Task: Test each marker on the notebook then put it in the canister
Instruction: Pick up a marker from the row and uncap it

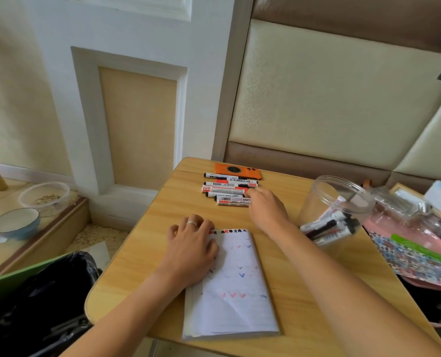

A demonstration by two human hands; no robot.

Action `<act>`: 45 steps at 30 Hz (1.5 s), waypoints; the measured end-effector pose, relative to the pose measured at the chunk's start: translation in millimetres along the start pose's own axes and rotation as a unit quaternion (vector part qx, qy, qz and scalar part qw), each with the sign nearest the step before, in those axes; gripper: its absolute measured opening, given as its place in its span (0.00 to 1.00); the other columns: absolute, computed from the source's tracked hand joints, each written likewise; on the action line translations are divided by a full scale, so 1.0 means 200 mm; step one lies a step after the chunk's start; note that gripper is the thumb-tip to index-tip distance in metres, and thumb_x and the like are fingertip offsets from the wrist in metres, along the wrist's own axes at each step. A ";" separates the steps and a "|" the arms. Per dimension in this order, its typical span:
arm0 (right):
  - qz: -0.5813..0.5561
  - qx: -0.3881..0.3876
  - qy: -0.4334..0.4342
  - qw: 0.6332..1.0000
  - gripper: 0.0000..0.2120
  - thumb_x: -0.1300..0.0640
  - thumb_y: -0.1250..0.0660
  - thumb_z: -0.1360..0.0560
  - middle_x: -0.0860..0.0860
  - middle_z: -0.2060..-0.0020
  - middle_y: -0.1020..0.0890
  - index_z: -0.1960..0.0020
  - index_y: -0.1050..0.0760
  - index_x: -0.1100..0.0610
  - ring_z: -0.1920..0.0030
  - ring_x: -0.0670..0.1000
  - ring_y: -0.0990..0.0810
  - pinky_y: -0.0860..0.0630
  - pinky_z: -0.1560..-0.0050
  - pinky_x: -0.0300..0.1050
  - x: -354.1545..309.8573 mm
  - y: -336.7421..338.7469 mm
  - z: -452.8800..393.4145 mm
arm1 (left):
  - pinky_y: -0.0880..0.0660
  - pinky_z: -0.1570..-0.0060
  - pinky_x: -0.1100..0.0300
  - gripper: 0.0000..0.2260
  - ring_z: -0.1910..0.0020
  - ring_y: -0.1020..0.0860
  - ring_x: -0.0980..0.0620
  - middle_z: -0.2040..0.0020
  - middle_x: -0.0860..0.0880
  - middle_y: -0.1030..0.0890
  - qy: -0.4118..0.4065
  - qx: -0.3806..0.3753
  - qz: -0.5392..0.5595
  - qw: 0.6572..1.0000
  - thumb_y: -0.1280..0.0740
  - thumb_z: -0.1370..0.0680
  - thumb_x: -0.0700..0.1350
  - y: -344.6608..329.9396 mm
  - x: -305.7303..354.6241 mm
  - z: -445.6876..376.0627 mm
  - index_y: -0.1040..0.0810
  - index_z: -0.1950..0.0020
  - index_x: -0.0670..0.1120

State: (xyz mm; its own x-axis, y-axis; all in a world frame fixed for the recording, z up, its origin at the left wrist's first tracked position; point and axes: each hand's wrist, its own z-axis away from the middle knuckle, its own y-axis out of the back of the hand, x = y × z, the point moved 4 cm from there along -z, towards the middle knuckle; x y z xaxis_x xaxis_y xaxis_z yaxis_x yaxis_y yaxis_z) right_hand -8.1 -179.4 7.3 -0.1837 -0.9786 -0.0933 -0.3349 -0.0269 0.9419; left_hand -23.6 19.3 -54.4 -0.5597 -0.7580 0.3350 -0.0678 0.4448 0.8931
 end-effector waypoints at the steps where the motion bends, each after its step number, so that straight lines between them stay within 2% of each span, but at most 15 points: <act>1: 0.003 -0.006 0.002 1.000 0.15 0.65 0.37 0.18 0.52 0.39 0.19 0.33 0.22 0.56 0.41 0.55 0.21 0.26 0.49 0.45 0.00 -0.02 -0.01 | 0.44 0.35 0.52 0.29 0.36 0.33 0.52 0.37 0.53 0.32 0.000 -0.001 0.001 1.000 0.60 0.29 0.60 0.00 0.00 0.00 0.31 0.36 0.55; 6: 0.012 -0.018 0.022 1.000 0.15 0.61 0.33 0.19 0.51 0.37 0.19 0.33 0.22 0.55 0.34 0.53 0.25 0.25 0.35 0.48 0.01 -0.08 -0.01 | 0.44 0.34 0.52 0.29 0.36 0.33 0.52 0.37 0.53 0.32 -0.006 0.002 0.006 1.000 0.60 0.28 0.59 0.00 0.01 0.01 0.30 0.35 0.54; 12: 0.009 -0.044 0.032 0.998 0.10 0.57 0.31 0.19 0.51 0.40 0.20 0.38 0.19 0.53 0.38 0.52 0.25 0.25 0.42 0.46 -0.02 -0.05 0.01 | 0.44 0.33 0.53 0.28 0.35 0.34 0.53 0.35 0.53 0.32 -0.007 -0.012 0.013 1.000 0.60 0.27 0.59 0.02 0.01 0.02 0.32 0.33 0.54; 15: -0.033 0.004 0.032 0.999 0.11 0.55 0.31 0.19 0.48 0.42 0.22 0.38 0.20 0.53 0.39 0.49 0.26 0.30 0.47 0.39 -0.05 0.00 0.08 | 0.48 0.30 0.53 0.20 0.31 0.35 0.52 0.31 0.53 0.33 0.003 0.011 0.032 0.999 0.46 0.21 0.56 0.04 0.02 0.02 0.34 0.29 0.54; 18: -0.137 0.051 0.017 0.989 0.09 0.55 0.29 0.20 0.47 0.46 0.23 0.41 0.19 0.51 0.43 0.47 0.25 0.27 0.47 0.39 -0.08 0.08 0.18 | 0.47 0.32 0.54 0.22 0.30 0.37 0.52 0.32 0.53 0.33 -0.016 0.062 0.026 0.998 0.35 0.22 0.53 0.10 0.04 0.03 0.32 0.29 0.54; 21: -0.326 0.018 -0.030 0.945 0.05 0.55 0.27 0.21 0.47 0.53 0.18 0.46 0.18 0.50 0.54 0.47 0.19 0.18 0.52 0.44 -0.10 0.12 0.32 | 0.38 0.42 0.59 0.20 0.38 0.33 0.54 0.38 0.55 0.28 -0.076 0.084 0.059 0.992 0.32 0.24 0.53 0.14 0.08 0.05 0.29 0.33 0.54; 25: -0.554 -0.060 -0.116 0.822 0.03 0.60 0.29 0.20 0.52 0.55 0.13 0.47 0.20 0.56 0.54 0.51 0.13 0.15 0.51 0.49 -0.14 0.10 0.49 | 0.29 0.51 0.57 0.17 0.51 0.30 0.56 0.51 0.56 0.25 -0.112 0.038 0.127 0.985 0.44 0.21 0.60 0.14 0.11 0.09 0.24 0.41 0.53; 28: -0.622 -0.072 -0.155 0.764 0.04 0.60 0.30 0.19 0.55 0.55 0.13 0.46 0.20 0.60 0.54 0.54 0.13 0.15 0.49 0.52 -0.13 0.10 0.55 | 0.29 0.53 0.55 0.20 0.53 0.31 0.54 0.52 0.53 0.24 -0.117 0.006 0.118 0.986 0.48 0.21 0.59 0.11 0.09 0.10 0.23 0.44 0.51; 33: -0.666 -0.031 -0.155 0.729 0.07 0.57 0.30 0.19 0.56 0.58 0.18 0.49 0.22 0.62 0.58 0.54 0.16 0.17 0.54 0.49 -0.02 0.19 0.55 | 0.32 0.53 0.61 0.09 0.50 0.32 0.56 0.47 0.54 0.24 -0.112 0.000 0.111 0.987 0.39 0.17 0.51 0.12 0.03 0.09 0.23 0.40 0.52; 35: -0.644 -0.036 -0.147 0.750 0.05 0.60 0.30 0.20 0.58 0.58 0.17 0.51 0.22 0.62 0.59 0.53 0.16 0.17 0.55 0.47 0.02 0.21 0.55 | 0.32 0.51 0.61 0.09 0.49 0.31 0.55 0.46 0.54 0.24 -0.103 0.000 0.122 0.987 0.37 0.17 0.48 0.12 0.02 0.09 0.23 0.39 0.51; 36: -0.613 -0.044 -0.137 0.777 0.04 0.61 0.30 0.20 0.57 0.58 0.16 0.51 0.21 0.62 0.59 0.52 0.16 0.17 0.55 0.47 0.04 0.21 0.54 | 0.32 0.51 0.61 0.09 0.48 0.31 0.55 0.46 0.54 0.24 -0.101 0.001 0.126 0.987 0.38 0.17 0.47 0.12 0.01 0.09 0.23 0.38 0.51; 39: -0.383 -0.029 -0.031 0.923 0.04 0.59 0.30 0.21 0.46 0.60 0.15 0.55 0.20 0.53 0.59 0.43 0.17 0.20 0.55 0.40 0.06 0.21 0.53 | 0.32 0.51 0.60 0.10 0.48 0.31 0.55 0.48 0.54 0.26 -0.102 -0.003 0.133 0.986 0.40 0.16 0.50 0.11 0.00 0.08 0.22 0.39 0.50; 40: -0.304 -0.028 0.011 0.952 0.05 0.57 0.30 0.21 0.44 0.59 0.17 0.55 0.21 0.50 0.58 0.41 0.19 0.22 0.54 0.37 0.03 0.21 0.54 | 0.33 0.52 0.60 0.11 0.49 0.31 0.55 0.49 0.54 0.26 -0.105 -0.006 0.134 0.985 0.41 0.16 0.52 0.11 0.00 0.08 0.22 0.40 0.50; 43: -0.179 -0.052 0.101 0.977 0.05 0.47 0.34 0.20 0.40 0.53 0.21 0.50 0.22 0.47 0.50 0.41 0.23 0.24 0.47 0.41 -0.07 0.18 0.56 | 0.33 0.54 0.57 0.20 0.52 0.31 0.54 0.52 0.54 0.27 -0.131 -0.007 0.116 0.985 0.50 0.18 0.60 0.10 0.03 0.08 0.23 0.46 0.51; 45: -0.135 -0.056 0.137 0.980 0.09 0.44 0.35 0.19 0.42 0.51 0.23 0.45 0.23 0.48 0.48 0.45 0.24 0.26 0.48 0.43 -0.14 0.15 0.57 | 0.31 0.53 0.54 0.21 0.53 0.31 0.52 0.54 0.54 0.26 -0.142 0.000 0.121 0.982 0.52 0.18 0.59 0.09 0.04 0.09 0.23 0.50 0.51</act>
State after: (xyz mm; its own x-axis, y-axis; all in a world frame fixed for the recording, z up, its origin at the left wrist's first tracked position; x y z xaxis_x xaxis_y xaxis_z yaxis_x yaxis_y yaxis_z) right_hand -118.0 -129.3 1.1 0.1577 -0.9507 -0.2672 -0.2313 -0.2986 0.9259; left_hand -44.3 29.2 -41.4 -0.7674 -0.4658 0.4406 0.0964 0.5956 0.7975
